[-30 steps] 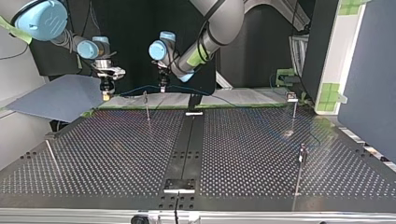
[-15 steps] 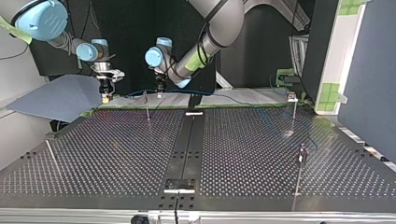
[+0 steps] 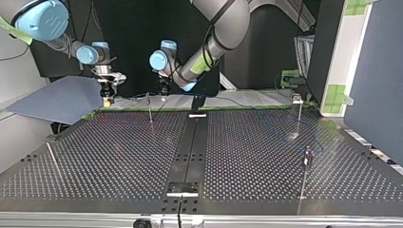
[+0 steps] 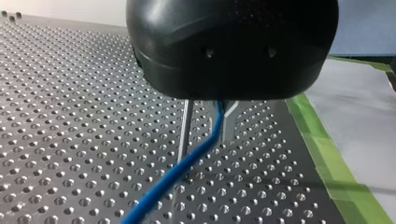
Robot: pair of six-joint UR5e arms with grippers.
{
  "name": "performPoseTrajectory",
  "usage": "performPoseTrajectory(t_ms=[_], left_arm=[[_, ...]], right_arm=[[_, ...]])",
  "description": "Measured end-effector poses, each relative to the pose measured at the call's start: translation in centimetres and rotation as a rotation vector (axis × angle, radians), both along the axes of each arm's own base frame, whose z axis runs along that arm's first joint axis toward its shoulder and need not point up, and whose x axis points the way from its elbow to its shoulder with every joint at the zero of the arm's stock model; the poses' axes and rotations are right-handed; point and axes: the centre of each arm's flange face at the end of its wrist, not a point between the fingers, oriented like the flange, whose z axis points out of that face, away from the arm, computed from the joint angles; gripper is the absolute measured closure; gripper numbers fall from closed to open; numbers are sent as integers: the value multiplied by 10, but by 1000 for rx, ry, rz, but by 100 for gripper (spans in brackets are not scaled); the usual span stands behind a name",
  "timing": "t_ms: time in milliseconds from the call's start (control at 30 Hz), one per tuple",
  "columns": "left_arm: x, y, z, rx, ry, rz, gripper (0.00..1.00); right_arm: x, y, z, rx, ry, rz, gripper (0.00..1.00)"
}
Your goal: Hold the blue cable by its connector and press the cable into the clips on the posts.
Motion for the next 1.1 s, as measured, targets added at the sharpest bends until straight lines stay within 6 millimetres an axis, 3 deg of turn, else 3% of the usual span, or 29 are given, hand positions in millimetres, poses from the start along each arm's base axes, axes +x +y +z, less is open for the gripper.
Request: performPoseTrajectory(t_ms=[667,1100], left_arm=[[19,12,3,9,17,5,100],[39,7,25,-10,-3,17,100]], right_arm=[[0,-20,11,-13,-7,1,100],[3,-33,18,-15,-6,6,100]])
